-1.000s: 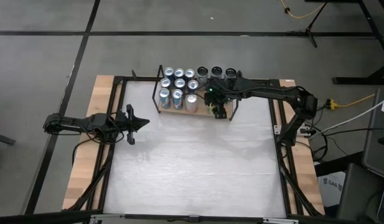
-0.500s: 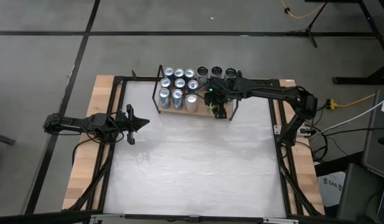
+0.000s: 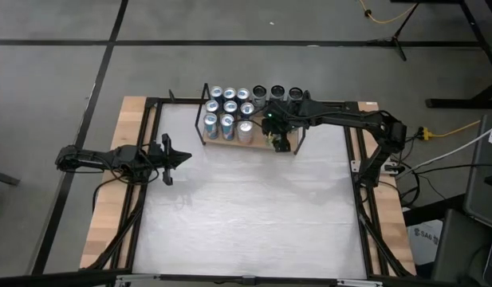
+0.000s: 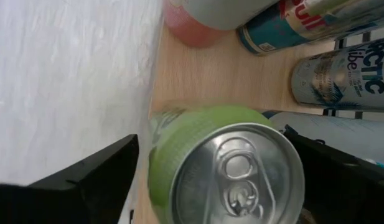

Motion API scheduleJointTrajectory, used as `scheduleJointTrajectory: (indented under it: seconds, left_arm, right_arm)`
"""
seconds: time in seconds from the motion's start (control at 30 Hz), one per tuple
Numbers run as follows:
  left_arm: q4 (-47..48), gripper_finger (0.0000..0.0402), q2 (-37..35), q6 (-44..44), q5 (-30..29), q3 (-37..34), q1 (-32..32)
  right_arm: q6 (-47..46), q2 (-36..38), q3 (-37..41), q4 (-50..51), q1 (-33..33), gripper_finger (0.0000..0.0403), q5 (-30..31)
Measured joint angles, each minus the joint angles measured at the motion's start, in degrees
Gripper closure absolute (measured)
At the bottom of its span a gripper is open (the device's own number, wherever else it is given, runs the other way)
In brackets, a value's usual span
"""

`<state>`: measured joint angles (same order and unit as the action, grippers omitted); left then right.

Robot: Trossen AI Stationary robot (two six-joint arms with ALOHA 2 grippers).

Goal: Place canned beverage on shelf
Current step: Put the green soda can on the shelf

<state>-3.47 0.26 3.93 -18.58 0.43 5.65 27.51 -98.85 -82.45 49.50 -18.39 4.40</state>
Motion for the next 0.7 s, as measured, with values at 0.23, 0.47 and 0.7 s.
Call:
scheduleJointTrajectory:
  seconds: [0.23,0.47,0.7]
  left_arm:
    - [0.0,0.0401,0.01,0.01,0.0,0.0,0.0]
    - [0.0,0.0401,0.01,0.01,0.0,0.0,-0.01]
    - [0.01,0.0401,-0.01,0.01,0.0,0.0,0.0]
  right_arm:
    - [0.02,0.0,0.01,-0.02,0.0,0.0015,3.52]
    - [-0.09,0.0,0.0,-0.09,0.04,0.0024,2.99]
    - [-0.13,0.0,0.01,-0.09,0.04,0.0024,2.6]
